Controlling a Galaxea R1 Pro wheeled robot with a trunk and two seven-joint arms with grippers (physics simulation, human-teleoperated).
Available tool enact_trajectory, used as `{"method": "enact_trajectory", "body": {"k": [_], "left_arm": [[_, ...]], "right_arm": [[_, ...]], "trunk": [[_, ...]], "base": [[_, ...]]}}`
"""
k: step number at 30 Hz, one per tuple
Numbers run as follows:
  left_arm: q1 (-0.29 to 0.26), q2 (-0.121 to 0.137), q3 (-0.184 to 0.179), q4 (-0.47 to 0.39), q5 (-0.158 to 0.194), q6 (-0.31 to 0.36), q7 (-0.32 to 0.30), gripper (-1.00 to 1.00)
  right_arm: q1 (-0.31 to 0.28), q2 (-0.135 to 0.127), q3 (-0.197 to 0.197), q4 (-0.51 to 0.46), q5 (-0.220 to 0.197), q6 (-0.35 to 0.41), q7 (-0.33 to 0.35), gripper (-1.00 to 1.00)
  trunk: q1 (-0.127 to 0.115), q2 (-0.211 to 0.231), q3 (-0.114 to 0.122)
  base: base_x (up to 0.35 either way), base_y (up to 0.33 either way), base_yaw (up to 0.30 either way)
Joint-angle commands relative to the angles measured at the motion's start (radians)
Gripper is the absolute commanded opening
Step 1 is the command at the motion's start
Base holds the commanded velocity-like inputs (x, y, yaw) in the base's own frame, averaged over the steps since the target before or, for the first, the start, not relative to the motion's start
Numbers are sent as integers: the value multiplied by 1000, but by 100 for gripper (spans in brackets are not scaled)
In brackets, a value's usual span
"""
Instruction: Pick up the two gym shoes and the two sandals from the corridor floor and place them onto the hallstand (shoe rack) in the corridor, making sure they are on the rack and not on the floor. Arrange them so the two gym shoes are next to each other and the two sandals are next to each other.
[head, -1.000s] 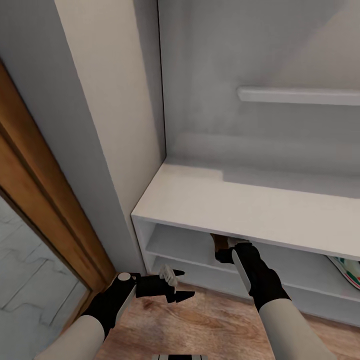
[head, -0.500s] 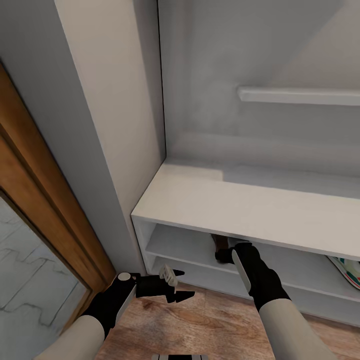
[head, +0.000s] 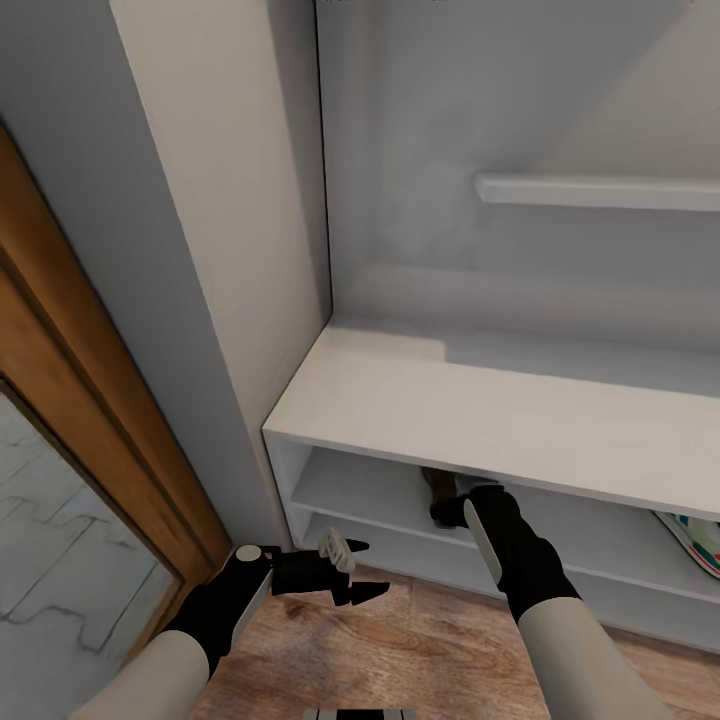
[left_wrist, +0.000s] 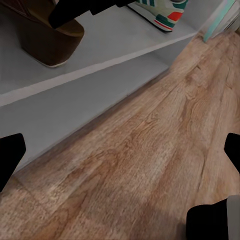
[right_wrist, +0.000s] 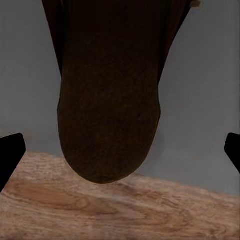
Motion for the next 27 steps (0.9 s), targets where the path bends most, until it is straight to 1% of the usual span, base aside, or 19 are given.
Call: {"method": "enact_trajectory", "body": {"k": [1, 5, 24, 27], "left_arm": [[0, 0, 1, -1, -4, 1, -3, 100], [0, 0, 1, -1, -4, 1, -3, 100], [0, 0, 1, -1, -3, 1, -3, 100], [0, 0, 2, -1, -3, 1, -3, 100]], "right_arm": [[0, 0, 2, -1, -4, 4, -7, 100], [0, 0, 2, -1, -4, 4, -7, 100], [1, 1, 3, -1, -4, 4, -5, 100], [2, 1, 3, -1, -4, 4, -5, 100]], "trunk": [[0, 0, -1], [0, 0, -1], [0, 0, -1], [0, 0, -1]], "base": [[-172, 0, 0], [-267, 0, 0], [-338, 0, 0], [-259, 0, 0]]}}
